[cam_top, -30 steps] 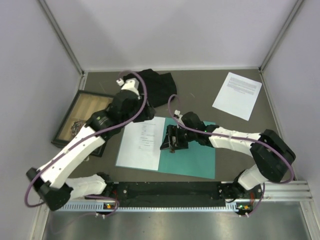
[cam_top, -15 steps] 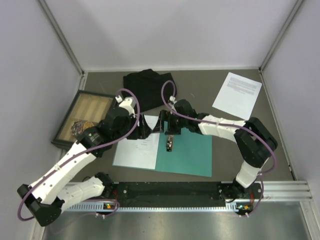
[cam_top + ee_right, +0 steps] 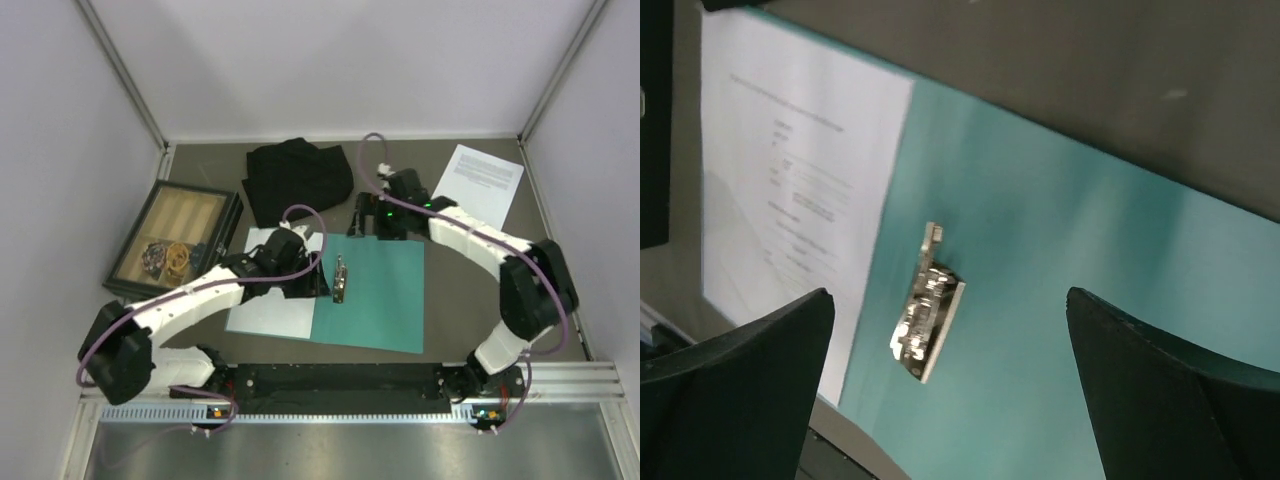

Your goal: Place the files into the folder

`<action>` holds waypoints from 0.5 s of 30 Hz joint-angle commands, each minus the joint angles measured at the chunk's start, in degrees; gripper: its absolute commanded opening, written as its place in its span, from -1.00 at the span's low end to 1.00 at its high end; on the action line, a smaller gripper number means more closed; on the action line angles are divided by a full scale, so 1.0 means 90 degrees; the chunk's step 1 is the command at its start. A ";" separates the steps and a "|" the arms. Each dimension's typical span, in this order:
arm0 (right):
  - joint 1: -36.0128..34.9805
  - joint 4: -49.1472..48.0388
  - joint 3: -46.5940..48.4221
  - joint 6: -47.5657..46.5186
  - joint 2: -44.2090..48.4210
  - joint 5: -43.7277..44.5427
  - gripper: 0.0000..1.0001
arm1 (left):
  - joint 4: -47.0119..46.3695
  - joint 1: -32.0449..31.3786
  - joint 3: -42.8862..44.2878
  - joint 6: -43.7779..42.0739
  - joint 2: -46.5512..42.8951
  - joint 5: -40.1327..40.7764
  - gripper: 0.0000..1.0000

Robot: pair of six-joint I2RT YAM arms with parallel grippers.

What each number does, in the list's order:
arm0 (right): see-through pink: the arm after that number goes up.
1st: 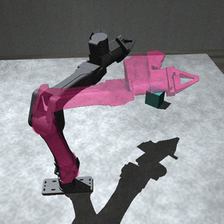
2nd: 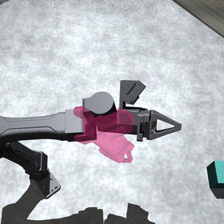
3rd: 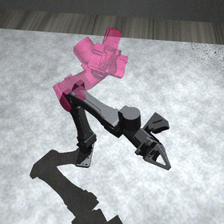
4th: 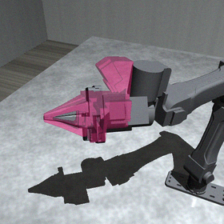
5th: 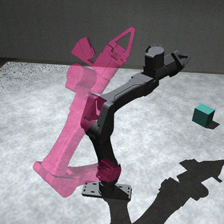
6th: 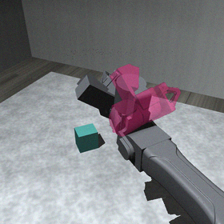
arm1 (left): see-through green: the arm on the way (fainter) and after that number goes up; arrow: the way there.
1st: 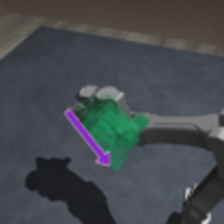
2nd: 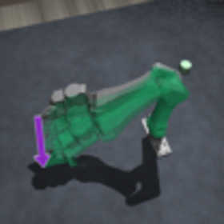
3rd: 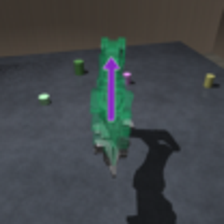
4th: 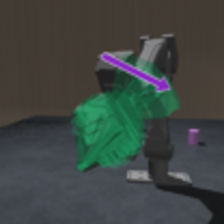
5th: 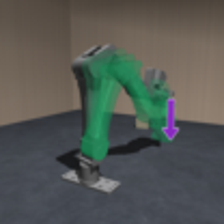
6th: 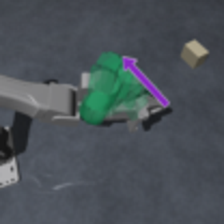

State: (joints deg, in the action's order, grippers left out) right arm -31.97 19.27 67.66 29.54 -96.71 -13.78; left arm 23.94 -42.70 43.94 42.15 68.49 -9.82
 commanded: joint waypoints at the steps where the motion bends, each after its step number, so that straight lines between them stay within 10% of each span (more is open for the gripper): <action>1: 0.1527 0.0827 -0.0388 -0.0255 0.1028 0.0720 0.96 | -0.0920 -0.0332 0.0312 0.0160 0.0806 -0.0353 0.12; 15: 0.5084 0.1385 0.1183 -0.0675 -0.0651 0.1033 0.95 | -0.2611 -0.0998 0.4938 -0.0367 0.5326 -0.0422 0.17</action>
State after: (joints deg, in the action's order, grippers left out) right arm 10.72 30.50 72.82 24.95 -99.96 -4.19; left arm 8.43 -51.99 75.05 41.76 105.86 -14.11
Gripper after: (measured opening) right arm 0.981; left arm 0.600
